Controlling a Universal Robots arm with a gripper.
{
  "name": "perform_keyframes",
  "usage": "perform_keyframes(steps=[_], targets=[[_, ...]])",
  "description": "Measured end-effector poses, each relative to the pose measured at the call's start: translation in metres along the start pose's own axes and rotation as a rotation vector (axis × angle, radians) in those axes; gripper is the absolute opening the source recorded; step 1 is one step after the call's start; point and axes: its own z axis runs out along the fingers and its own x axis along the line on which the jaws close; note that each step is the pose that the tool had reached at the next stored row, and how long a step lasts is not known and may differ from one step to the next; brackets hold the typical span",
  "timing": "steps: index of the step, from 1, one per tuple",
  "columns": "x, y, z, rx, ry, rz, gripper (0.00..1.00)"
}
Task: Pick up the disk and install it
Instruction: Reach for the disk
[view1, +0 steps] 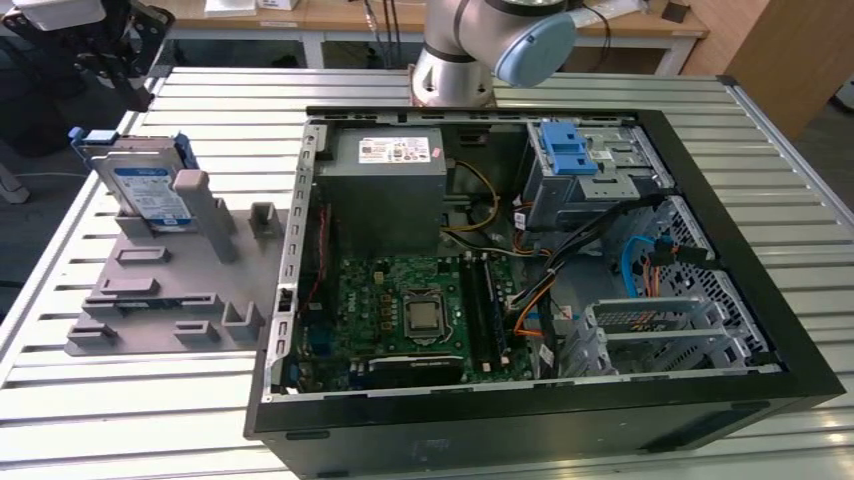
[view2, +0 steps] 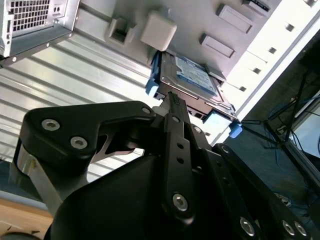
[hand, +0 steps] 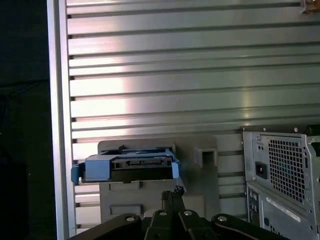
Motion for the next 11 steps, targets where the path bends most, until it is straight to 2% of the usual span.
perform_keyframes(steps=[5,11], targets=[[0.0147,-0.0011,0.0011,0.0001,0.0004,0.0,0.11],[0.0377,-0.0029,0.0026,0.0,0.0003,0.0,0.11]])
